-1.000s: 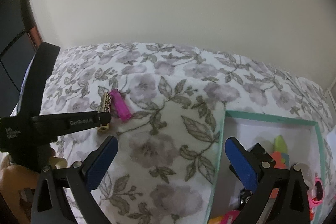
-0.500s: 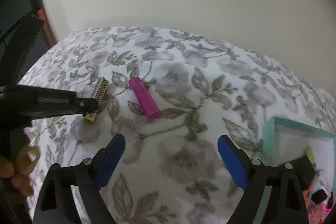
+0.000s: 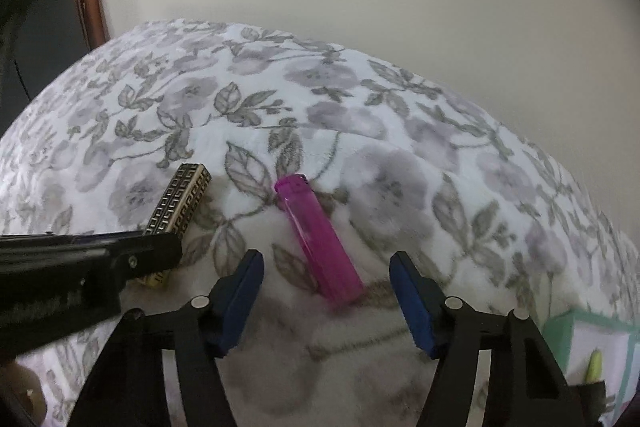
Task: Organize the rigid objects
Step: 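Grasp the gold harmonica with the left gripper while the right grasps the pink lighter, then lift and carry the harmonica and lighter over the tray, then open both grippers to drop the harmonica and lighter into the tray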
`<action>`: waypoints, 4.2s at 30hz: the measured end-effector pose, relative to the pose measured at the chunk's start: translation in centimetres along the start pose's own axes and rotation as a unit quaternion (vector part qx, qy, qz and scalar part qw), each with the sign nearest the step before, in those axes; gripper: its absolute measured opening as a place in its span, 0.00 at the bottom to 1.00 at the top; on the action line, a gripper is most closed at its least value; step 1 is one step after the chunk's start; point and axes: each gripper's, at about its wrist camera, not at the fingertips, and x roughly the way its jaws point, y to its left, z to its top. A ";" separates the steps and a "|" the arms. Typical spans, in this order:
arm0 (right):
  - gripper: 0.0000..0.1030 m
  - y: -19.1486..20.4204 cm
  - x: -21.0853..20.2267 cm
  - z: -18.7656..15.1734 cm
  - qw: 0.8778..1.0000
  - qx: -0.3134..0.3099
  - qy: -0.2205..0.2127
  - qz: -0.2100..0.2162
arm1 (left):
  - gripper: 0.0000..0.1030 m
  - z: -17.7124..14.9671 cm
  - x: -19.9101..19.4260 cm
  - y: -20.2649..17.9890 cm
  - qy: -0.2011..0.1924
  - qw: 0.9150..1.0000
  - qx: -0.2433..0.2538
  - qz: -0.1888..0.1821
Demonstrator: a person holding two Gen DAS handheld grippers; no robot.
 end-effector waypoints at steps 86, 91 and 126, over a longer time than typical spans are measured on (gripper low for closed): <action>0.20 -19.5 -23.1 -25.1 0.954 0.288 0.041 -0.070 | 0.21 -25.8 -8.8 -20.9 0.044 0.952 0.270 -0.135; 0.20 -20.9 -22.1 -26.5 0.945 0.314 0.067 -0.070 | 0.21 -27.5 -7.4 -22.5 0.051 0.941 0.309 -0.126; 0.58 -18.6 -21.4 -25.8 0.961 0.255 0.076 -0.077 | 0.77 -23.6 -10.0 -17.7 -0.036 0.969 0.240 -0.049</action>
